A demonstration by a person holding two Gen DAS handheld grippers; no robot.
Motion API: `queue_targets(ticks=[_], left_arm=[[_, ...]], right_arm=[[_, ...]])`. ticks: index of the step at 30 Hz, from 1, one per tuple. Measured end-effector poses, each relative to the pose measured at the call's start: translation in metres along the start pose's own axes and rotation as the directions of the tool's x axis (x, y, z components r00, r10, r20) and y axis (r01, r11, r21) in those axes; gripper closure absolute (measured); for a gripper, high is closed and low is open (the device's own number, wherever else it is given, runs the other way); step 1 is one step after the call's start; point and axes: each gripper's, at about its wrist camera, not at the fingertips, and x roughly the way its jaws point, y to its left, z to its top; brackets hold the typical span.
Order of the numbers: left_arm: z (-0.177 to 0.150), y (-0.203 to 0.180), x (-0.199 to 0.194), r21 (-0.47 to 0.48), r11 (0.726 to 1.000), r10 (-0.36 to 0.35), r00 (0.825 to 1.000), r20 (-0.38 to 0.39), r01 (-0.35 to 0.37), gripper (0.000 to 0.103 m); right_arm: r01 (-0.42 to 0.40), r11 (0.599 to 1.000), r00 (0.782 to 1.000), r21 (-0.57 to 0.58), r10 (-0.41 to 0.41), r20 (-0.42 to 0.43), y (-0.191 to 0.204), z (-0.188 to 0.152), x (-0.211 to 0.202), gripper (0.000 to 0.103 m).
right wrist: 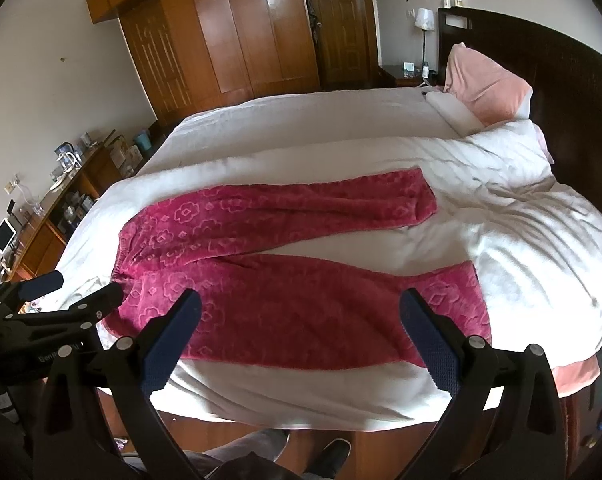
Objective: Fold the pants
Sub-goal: 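Move both tools toward the waistband of the pink fleece pants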
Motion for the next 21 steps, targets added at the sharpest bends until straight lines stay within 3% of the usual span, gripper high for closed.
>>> queue_targets(ticks=[21], left_arm=[[0.018,0.024,0.044,0.001,1.0,-0.015,0.996,-0.094,0.015,0.005]], right_arm=[[0.012,1.0,0.995,0.027,-0.009,-0.097,0.019,0.015,0.05,0.003]])
